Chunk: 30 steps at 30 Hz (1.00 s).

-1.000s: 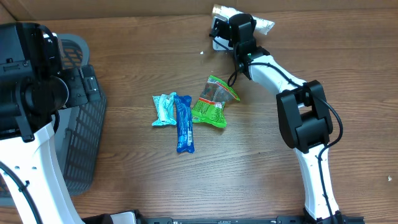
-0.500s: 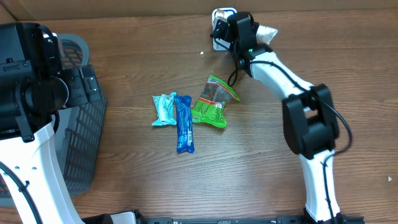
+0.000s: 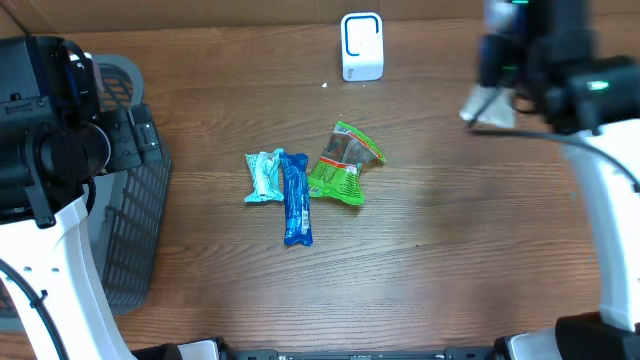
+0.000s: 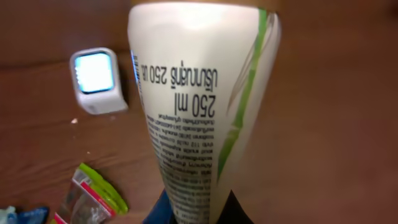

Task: Scan the item barcode
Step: 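Move the tube right and set it down on the table's right edge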

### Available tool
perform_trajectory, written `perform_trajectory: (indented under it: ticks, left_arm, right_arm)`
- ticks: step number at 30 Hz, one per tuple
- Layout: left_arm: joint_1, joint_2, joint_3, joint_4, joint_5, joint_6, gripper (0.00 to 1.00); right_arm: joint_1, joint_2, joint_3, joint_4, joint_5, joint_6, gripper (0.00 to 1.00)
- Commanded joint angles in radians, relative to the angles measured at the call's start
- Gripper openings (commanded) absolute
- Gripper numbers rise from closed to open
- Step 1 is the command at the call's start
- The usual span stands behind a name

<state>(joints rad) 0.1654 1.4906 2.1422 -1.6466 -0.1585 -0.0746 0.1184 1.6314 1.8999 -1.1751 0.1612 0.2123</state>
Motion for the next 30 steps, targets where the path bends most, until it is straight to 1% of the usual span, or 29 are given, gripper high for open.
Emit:
perform_trajectory:
  ticks: [1,3,5,9,12,15,19,22,25,26,27,29,30]
  left_arm:
    - [0.004,0.006,0.018,0.001,-0.006,0.011,1.00]
    - [0.005,0.006,0.018,0.001,-0.006,0.011,1.00]
    - [0.004,0.006,0.019,0.001,-0.006,0.011,1.00]
    - [0.005,0.006,0.018,0.001,-0.006,0.011,1.00]
    - [0.005,0.007,0.018,0.001,-0.006,0.011,1.00]
    - [0.004,0.007,0.018,0.001,-0.006,0.011,1.00]
    - [0.004,0.007,0.018,0.001,-0.006,0.011,1.00]
    - [0.004,0.007,0.018,0.001,-0.006,0.011,1.00]
    - [0.005,0.007,0.018,0.001,-0.006,0.011,1.00]
    - [0.005,0.007,0.018,0.001,-0.006,0.011,1.00]
    - [0.004,0.007,0.018,0.001,-0.006,0.011,1.00]
    - [0.004,0.007,0.018,0.001,-0.006,0.011,1.00]
    - [0.004,0.007,0.018,0.001,-0.006,0.011,1.00]
  right_arm:
    - [-0.100,0.070,-0.074,-0.021,-0.150,0.305,0.04]
    - [-0.163,0.082,-0.146,0.002,-0.196,0.342,0.04]
    - [-0.224,0.089,-0.239,0.060,-0.252,0.350,0.04]
    - [-0.332,0.092,-0.427,0.199,-0.275,0.492,0.04]
    - [-0.418,0.092,-0.557,0.332,-0.309,0.557,0.04]
    - [-0.480,0.092,-0.645,0.430,-0.309,0.601,0.04]
    - [-0.551,0.094,-0.756,0.602,-0.308,0.621,0.04]
    - [-0.575,0.095,-0.812,0.705,-0.281,0.637,0.04]
    - [-0.576,0.097,-0.846,0.793,-0.207,0.637,0.04]
    - [-0.576,0.097,-0.850,0.808,-0.186,0.637,0.07]
    - [-0.576,0.097,-0.851,0.813,-0.172,0.636,0.15]
    - [-0.576,0.097,-0.850,0.815,-0.174,0.621,0.38]
    - [-0.576,0.097,-0.850,0.814,-0.190,0.608,0.56]
